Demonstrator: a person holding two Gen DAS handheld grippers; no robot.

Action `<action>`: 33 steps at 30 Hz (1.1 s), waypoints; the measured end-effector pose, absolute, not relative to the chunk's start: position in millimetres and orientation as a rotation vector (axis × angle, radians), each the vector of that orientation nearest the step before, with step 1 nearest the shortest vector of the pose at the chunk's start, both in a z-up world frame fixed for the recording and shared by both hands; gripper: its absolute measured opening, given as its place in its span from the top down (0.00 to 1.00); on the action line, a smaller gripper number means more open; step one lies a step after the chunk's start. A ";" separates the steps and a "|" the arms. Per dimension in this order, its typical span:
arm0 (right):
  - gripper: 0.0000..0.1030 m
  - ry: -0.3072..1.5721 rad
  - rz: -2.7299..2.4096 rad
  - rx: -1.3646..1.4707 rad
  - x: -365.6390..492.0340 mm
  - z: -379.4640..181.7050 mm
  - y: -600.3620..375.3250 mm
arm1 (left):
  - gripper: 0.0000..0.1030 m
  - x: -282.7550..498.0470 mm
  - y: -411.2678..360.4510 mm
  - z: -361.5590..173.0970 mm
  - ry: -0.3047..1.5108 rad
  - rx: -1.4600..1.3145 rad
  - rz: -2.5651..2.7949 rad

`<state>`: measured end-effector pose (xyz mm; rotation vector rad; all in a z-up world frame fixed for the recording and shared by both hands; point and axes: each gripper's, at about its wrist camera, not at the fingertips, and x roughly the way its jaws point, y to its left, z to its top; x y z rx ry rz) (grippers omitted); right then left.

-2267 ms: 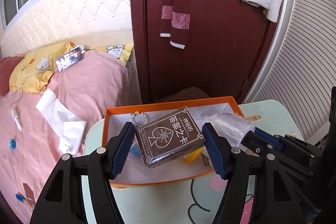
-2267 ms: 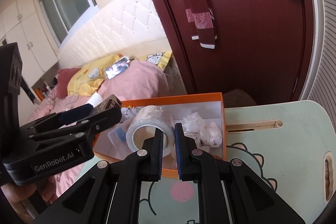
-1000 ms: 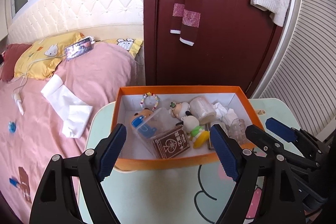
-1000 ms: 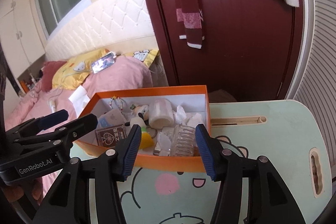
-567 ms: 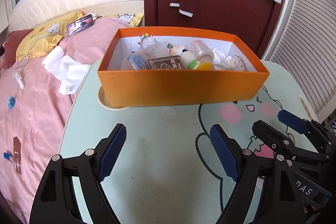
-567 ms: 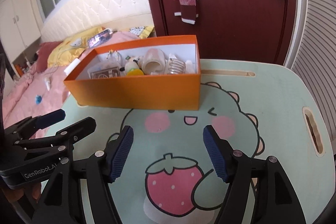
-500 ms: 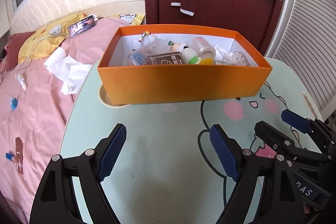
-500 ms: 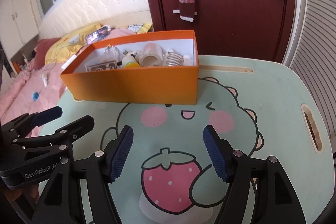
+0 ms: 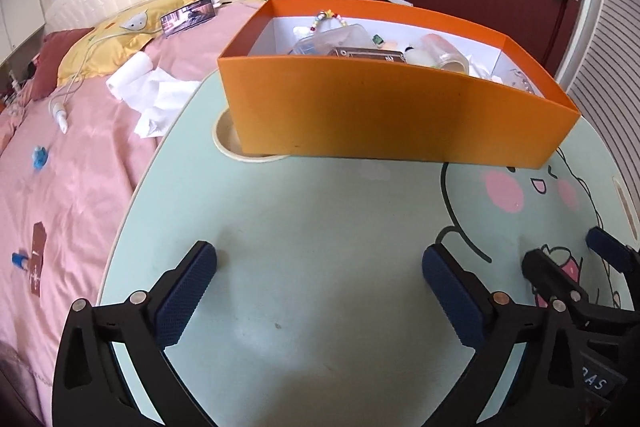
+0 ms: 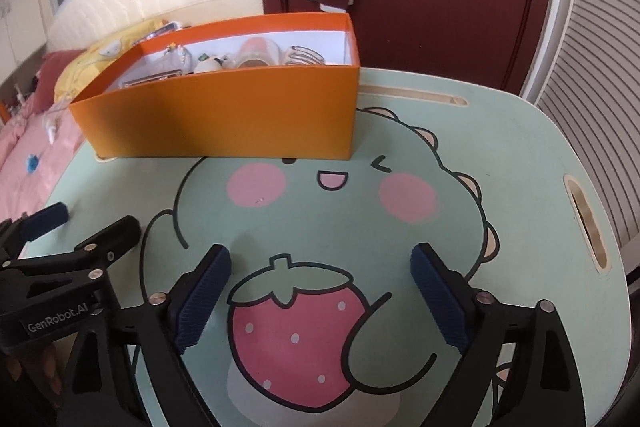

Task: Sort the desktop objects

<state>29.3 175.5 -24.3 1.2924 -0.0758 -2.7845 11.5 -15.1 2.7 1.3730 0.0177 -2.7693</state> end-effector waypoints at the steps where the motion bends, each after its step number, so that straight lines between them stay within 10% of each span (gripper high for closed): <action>1: 0.00 -0.090 -2.783 1.308 27.6 -25.5 177.9 | 0.00 11.5 -15.2 3.1 0.018 1.371 -2.769; 33: 0.00 -0.089 -2.791 1.303 26.7 -24.4 174.9 | 0.00 14.0 -16.3 -3.0 0.019 1.364 -2.773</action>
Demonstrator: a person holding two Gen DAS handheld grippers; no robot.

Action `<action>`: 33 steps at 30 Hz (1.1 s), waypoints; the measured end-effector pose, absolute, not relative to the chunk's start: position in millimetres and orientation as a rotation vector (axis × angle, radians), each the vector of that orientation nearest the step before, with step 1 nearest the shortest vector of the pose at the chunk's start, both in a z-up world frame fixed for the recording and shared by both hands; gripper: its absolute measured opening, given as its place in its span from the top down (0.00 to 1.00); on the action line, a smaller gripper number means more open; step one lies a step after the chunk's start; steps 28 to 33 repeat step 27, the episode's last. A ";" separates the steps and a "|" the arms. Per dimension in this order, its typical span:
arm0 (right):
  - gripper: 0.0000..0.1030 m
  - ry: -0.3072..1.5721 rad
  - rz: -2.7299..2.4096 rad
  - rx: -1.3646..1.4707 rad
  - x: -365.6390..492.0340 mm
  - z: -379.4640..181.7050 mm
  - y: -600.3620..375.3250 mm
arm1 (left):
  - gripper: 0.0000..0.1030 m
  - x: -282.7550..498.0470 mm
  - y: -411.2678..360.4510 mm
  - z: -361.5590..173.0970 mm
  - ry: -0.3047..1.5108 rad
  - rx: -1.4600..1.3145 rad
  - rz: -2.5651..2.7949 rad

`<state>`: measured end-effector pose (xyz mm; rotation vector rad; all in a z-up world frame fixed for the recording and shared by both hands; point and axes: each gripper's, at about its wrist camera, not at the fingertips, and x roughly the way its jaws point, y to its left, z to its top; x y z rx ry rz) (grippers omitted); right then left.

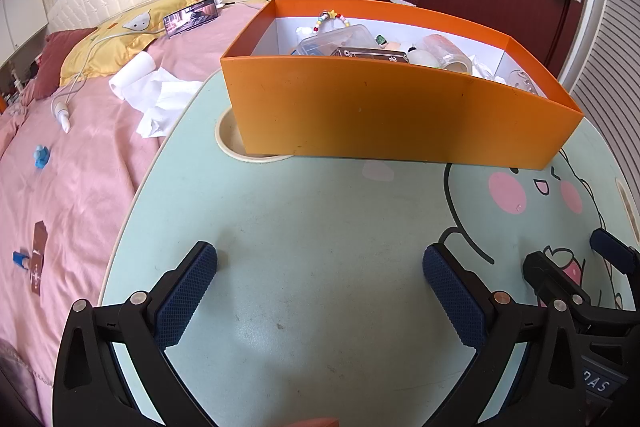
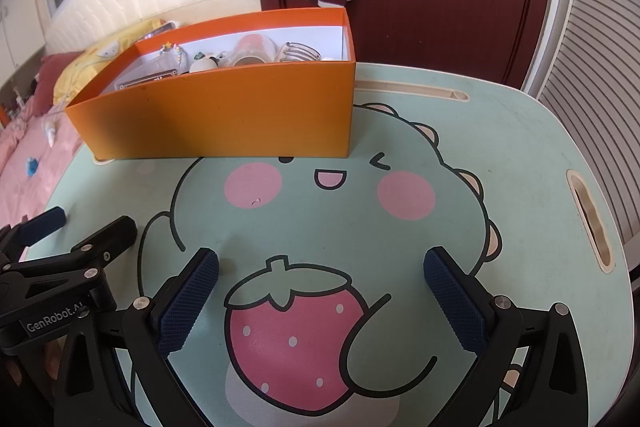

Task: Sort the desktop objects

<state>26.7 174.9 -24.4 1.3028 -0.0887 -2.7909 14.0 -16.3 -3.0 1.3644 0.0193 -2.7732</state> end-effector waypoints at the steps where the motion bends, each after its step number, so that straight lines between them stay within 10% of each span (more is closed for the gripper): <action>1: 0.00 -0.088 -2.790 1.302 26.4 -24.5 175.4 | 0.00 13.7 -15.5 -2.8 0.020 1.364 -2.772; 33: 0.00 -0.087 -2.790 1.302 25.9 -24.1 175.5 | 0.00 13.3 -14.2 -2.7 0.023 1.363 -2.770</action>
